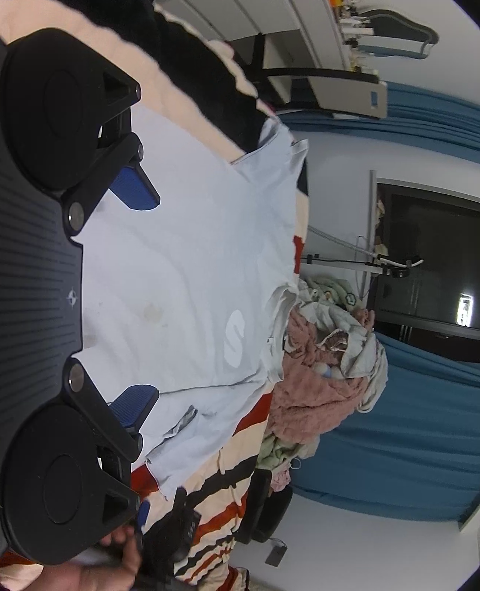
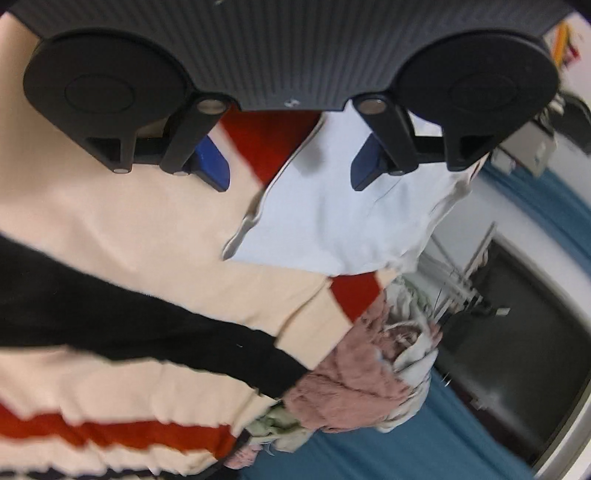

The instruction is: Fold clothes

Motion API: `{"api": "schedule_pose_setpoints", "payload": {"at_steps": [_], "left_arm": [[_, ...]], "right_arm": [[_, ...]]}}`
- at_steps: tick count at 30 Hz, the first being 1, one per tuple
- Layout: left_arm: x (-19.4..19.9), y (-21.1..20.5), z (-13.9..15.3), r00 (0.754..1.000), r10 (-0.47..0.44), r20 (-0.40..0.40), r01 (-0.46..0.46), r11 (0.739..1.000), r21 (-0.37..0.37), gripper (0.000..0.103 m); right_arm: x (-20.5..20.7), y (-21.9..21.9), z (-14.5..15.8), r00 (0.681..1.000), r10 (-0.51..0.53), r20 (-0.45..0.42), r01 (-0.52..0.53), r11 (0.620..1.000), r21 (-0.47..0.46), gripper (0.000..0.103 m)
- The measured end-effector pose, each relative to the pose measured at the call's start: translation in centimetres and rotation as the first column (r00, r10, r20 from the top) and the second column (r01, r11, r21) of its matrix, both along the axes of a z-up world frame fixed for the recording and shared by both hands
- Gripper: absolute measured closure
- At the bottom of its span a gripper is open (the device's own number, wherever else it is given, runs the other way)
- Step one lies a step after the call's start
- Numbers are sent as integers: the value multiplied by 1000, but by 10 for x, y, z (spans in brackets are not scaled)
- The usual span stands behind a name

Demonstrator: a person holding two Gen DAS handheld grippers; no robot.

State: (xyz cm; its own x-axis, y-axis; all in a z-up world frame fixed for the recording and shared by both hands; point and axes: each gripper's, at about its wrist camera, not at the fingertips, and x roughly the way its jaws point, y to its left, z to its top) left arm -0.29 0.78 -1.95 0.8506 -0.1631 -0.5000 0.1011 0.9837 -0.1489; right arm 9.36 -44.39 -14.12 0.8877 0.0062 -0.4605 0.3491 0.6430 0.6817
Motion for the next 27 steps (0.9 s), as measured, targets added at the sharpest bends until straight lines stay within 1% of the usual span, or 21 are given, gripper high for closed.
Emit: {"api": "schedule_pose_setpoints", "payload": {"at_steps": [2,3,4,5,6,7,8,11,13,14,17,19,22,23,24,25,26,27], "left_arm": [[3,0,-4,999,31,17,-31,999,-15,1],[3,0,-4,999,33,31,-32,999,-11,1],[4,0,-4,998,34,46,-34,999,-6,1],[4,0,-5,998,35,59,-35,999,-4,1],[4,0,-5,997,33,69,-33,999,-9,1],[5,1,-6,997,31,74,-30,999,-15,1],[6,2,-6,997,28,78,-26,999,-20,1],[14,1,-9,998,16,64,-14,999,-31,1],[21,-1,-13,999,-4,47,6,999,-39,1],[25,-2,-16,999,-15,38,17,999,-43,1],[37,-8,-25,999,-49,12,50,998,-35,1],[46,-14,-33,998,-70,3,70,997,-12,1],[61,-19,-46,996,-81,-36,82,997,11,1],[65,-19,-50,996,-82,-46,83,997,10,1],[69,-19,-53,995,-81,-52,82,997,12,1],[73,-19,-55,995,-80,-59,81,997,15,1],[76,-19,-58,994,-80,-69,81,996,20,1],[78,-19,-59,994,-79,-78,81,997,19,1]], "right_arm": [[22,-6,-10,1000,0,15,0,1000,-23,28],[34,-8,-13,1000,8,17,-7,999,-43,31],[46,-10,-12,1000,26,11,-25,997,-69,51],[60,-10,-10,999,50,-11,-51,993,-105,82],[73,-11,-7,997,73,-34,-78,987,-142,92],[84,-12,-1,995,84,-50,-92,979,-183,96],[91,-15,9,995,91,-38,-97,967,-235,96],[109,-30,45,995,94,35,-72,909,-411,96],[128,-49,64,995,87,39,-59,883,-465,97],[141,-59,71,997,67,33,-41,863,-504,97],[179,-85,77,1000,17,-9,-19,813,-582,96],[199,-99,66,998,-4,-62,-33,808,-588,96],[219,-108,49,992,-17,-122,-59,803,-593,91],[221,-106,46,991,-10,-136,-74,800,-596,82],[222,-104,42,989,-2,-149,-88,796,-599,69],[219,-101,41,988,6,-155,-100,790,-605,37],[214,-96,41,989,13,-150,-104,782,-615,15],[205,-91,45,991,21,-129,-98,777,-621,13]]}}
